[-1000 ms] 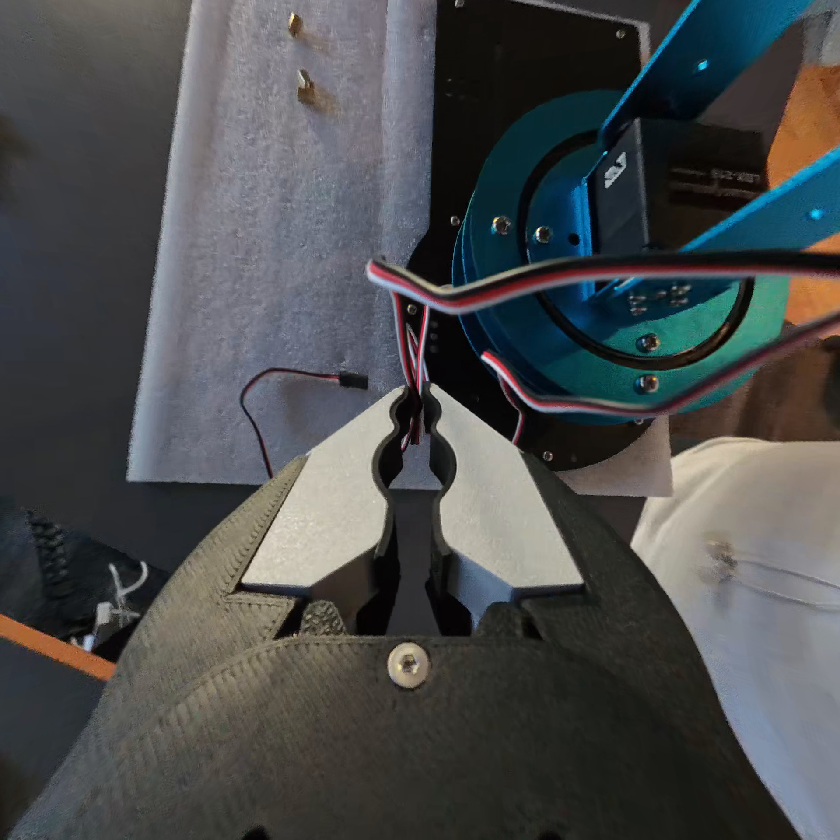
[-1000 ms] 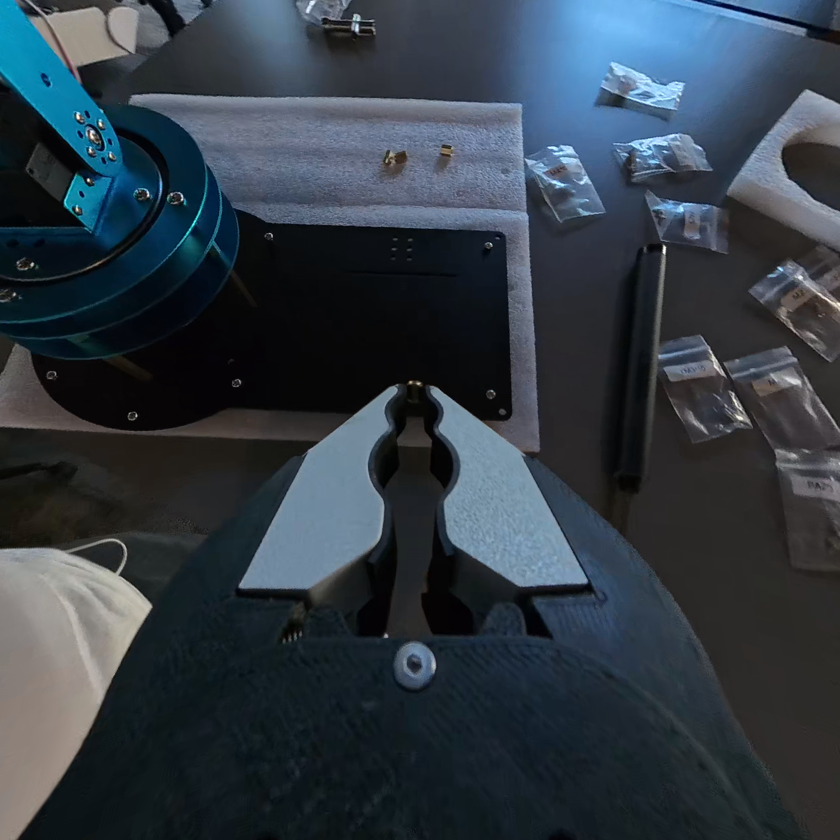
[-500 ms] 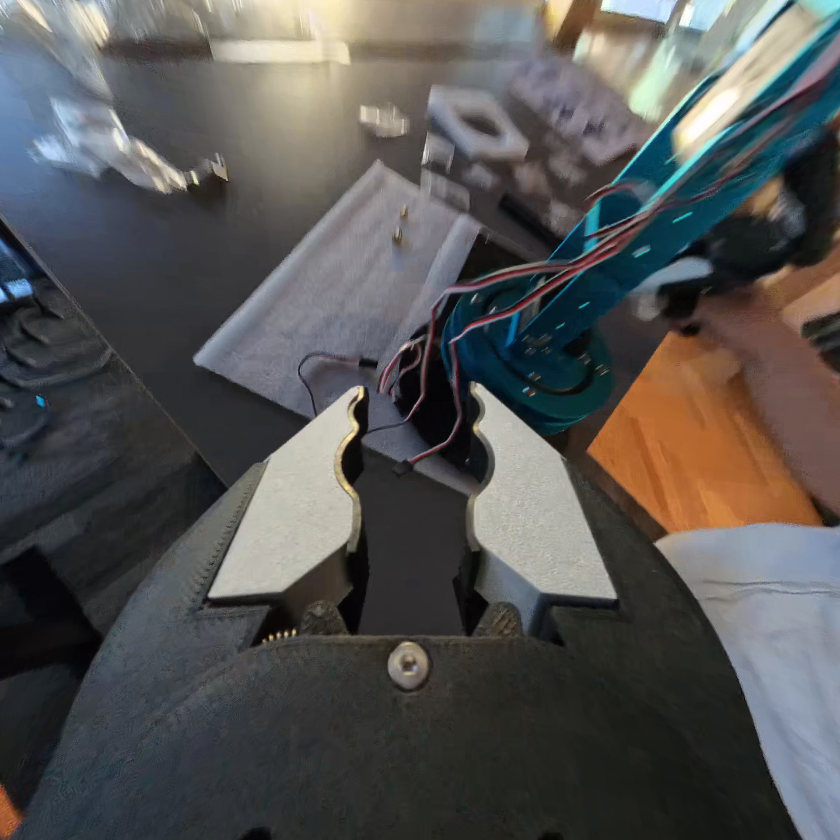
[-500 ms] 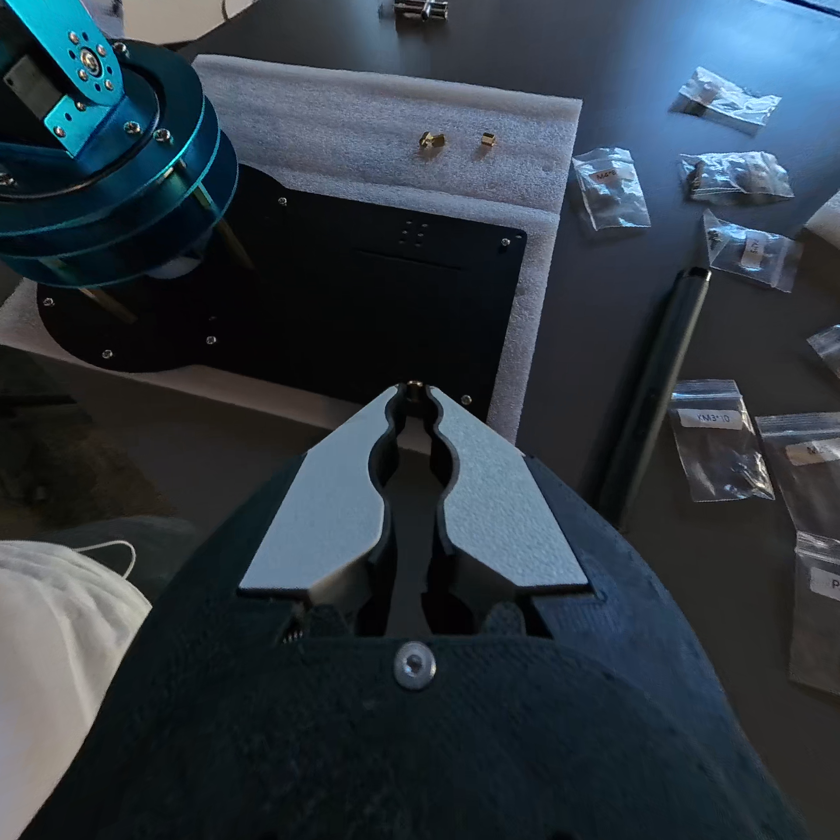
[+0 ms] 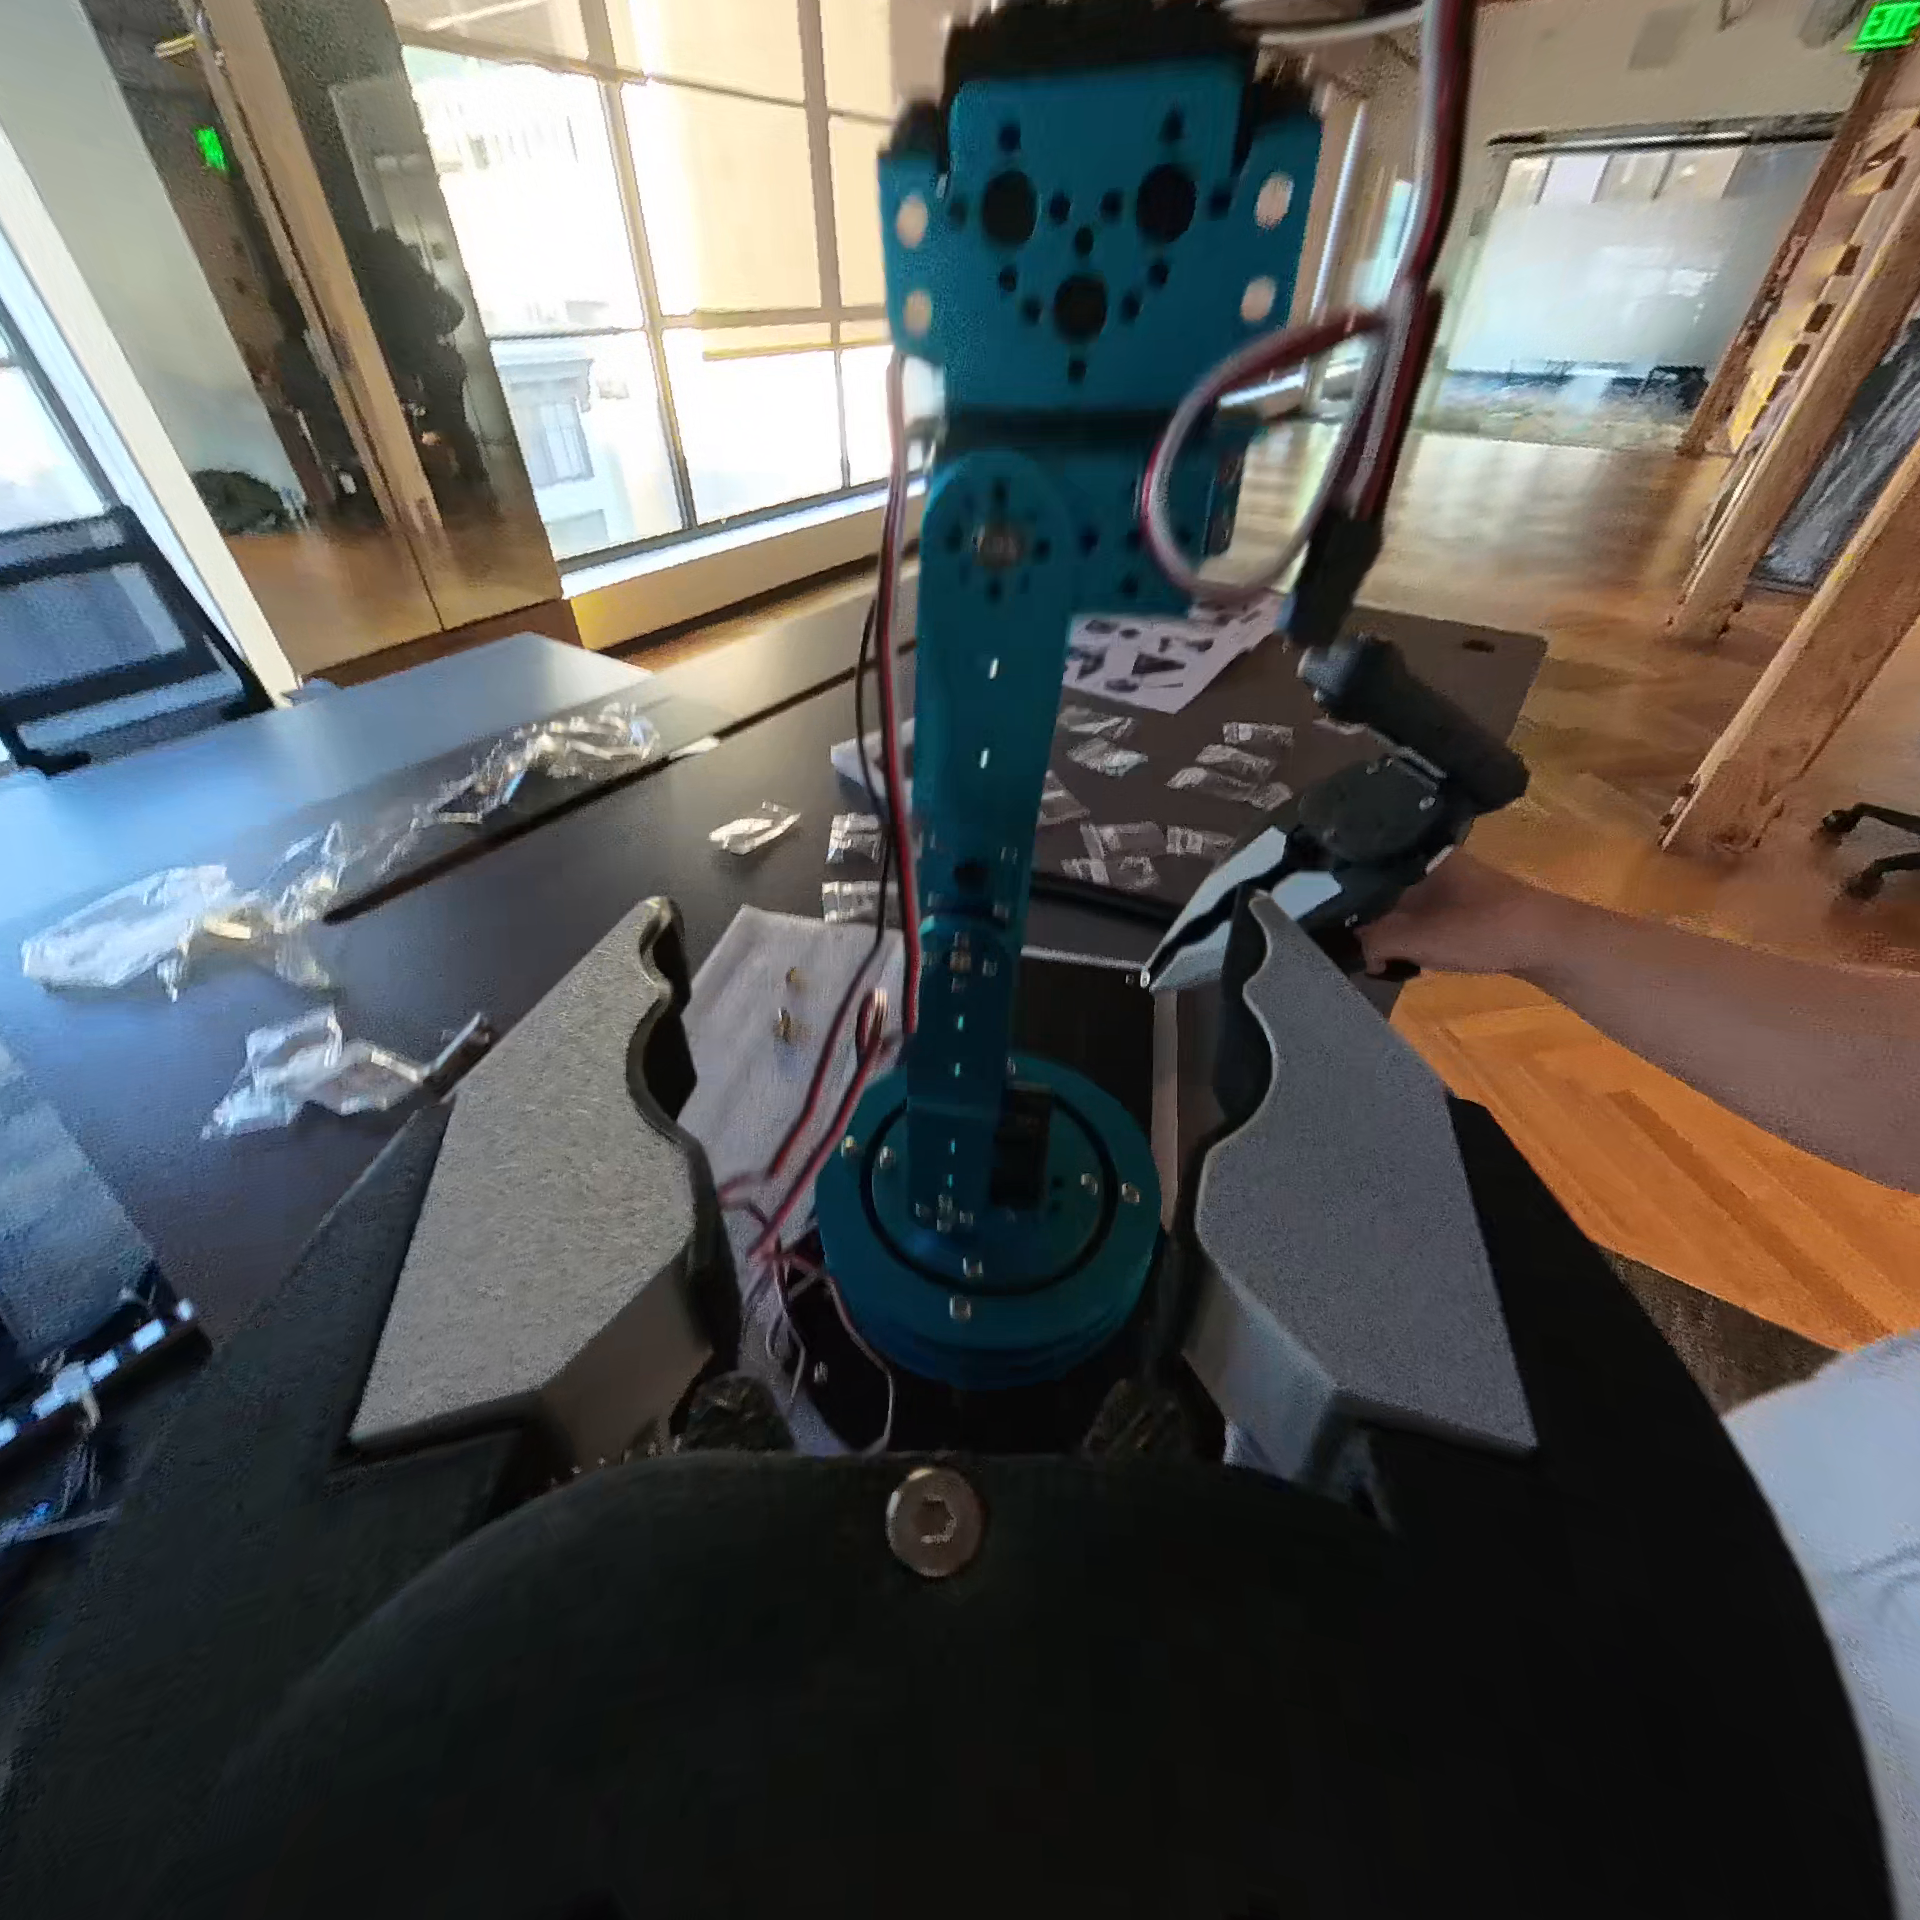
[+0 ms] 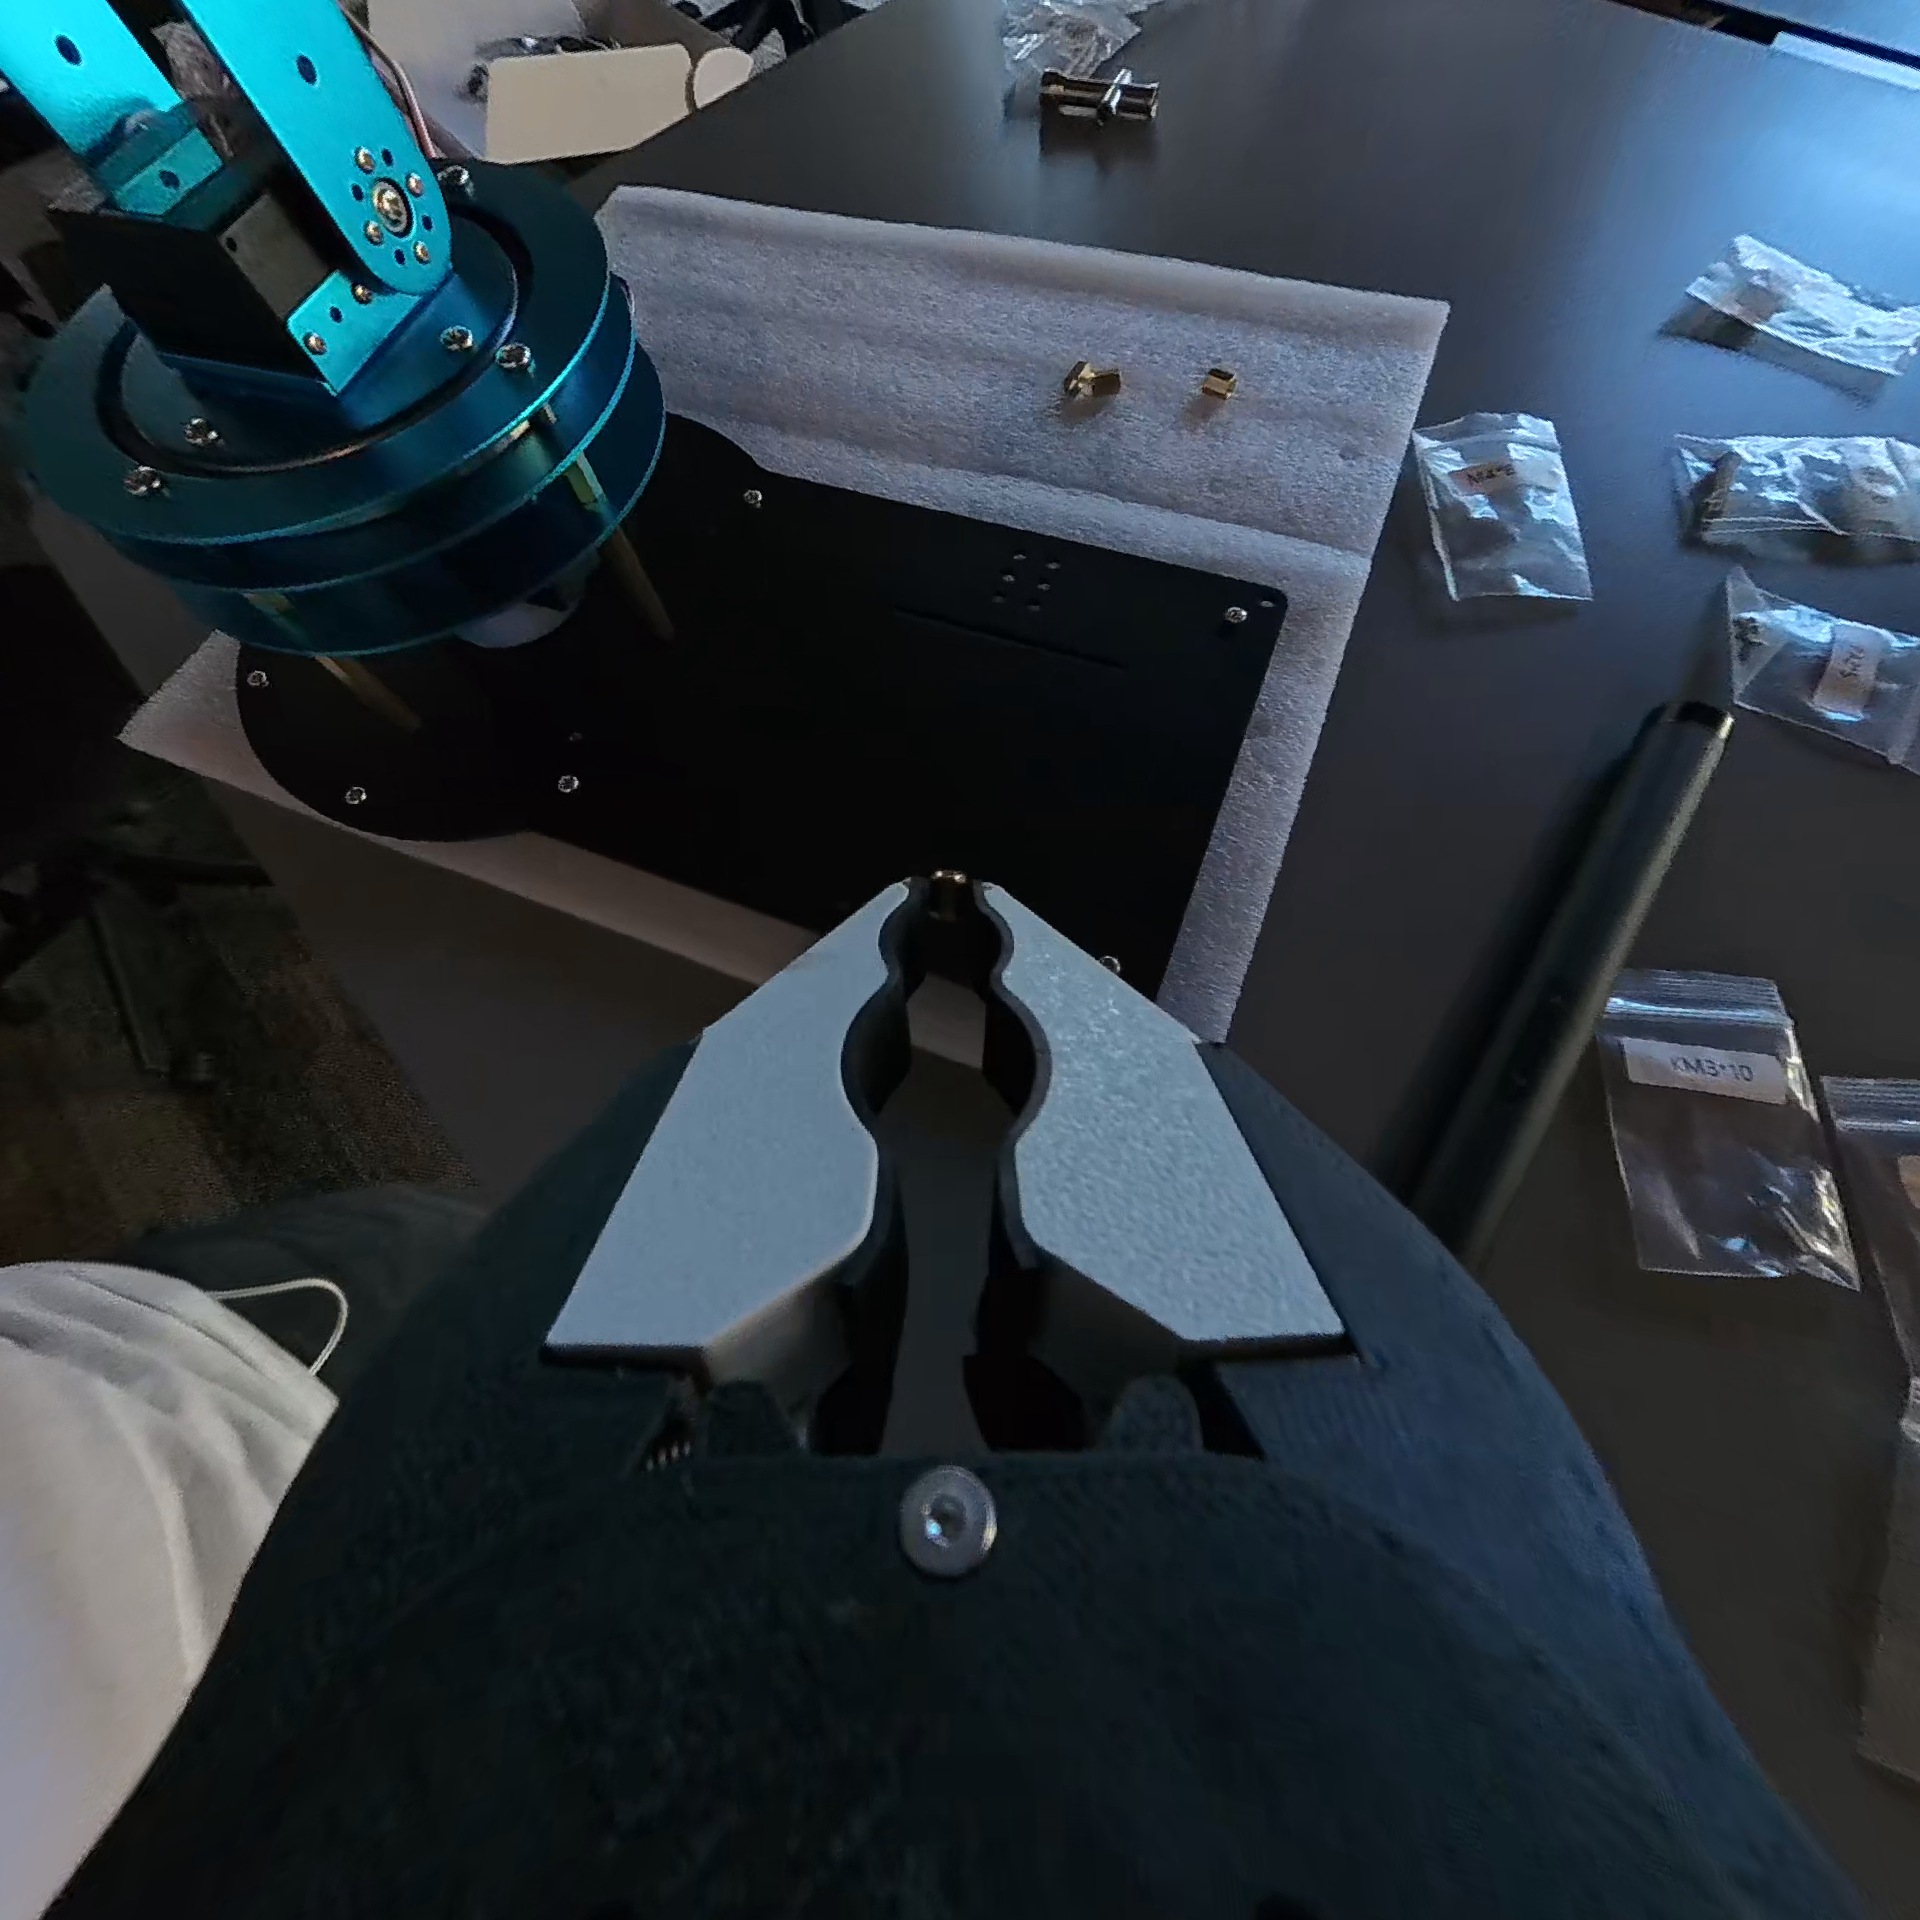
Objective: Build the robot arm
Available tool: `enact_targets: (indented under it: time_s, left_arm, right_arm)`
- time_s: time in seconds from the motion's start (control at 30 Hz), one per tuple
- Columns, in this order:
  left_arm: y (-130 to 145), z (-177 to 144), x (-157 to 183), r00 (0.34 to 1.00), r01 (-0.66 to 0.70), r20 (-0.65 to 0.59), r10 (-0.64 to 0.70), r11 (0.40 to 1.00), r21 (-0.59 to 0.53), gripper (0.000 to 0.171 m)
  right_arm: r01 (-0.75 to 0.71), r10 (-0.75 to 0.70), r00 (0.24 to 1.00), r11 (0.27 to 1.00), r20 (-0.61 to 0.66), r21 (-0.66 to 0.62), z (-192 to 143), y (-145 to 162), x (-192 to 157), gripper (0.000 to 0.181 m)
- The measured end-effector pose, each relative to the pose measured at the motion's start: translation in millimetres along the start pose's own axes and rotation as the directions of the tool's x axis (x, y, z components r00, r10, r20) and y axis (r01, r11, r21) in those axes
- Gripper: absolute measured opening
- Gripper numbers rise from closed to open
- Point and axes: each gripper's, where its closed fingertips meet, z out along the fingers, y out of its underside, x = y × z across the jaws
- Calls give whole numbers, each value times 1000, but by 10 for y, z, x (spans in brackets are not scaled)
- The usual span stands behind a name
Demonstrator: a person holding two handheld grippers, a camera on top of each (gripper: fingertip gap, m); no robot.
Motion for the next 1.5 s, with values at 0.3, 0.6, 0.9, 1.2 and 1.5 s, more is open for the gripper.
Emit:
enact_targets:
  time_s: [0.3,0.6,0.9,1.2,1.5]
  left_arm:
    - [-202,502,154,983,-63,-174,56,997,-34,84]
    - [-178,671,168,979,-148,-146,142,989,-30,25]
    - [-193,682,166,989,-58,-136,58,998,5,30]
    - [-133,724,145,992,-84,-90,82,996,-15,27]
    - [-132,725,145,995,-63,-80,61,998,-25,27]
  right_arm:
    - [-12,14,997,1000,-78,20,-25,-57,69,5]
    - [-16,16,996,1000,-87,-6,70,13,7,5]
    - [-14,14,998,1000,-67,1,71,85,-111,5]
    - [33,-32,999,999,-44,30,-8,76,-225,5]
    - [25,-43,982,995,-185,-99,-260,345,373,5]
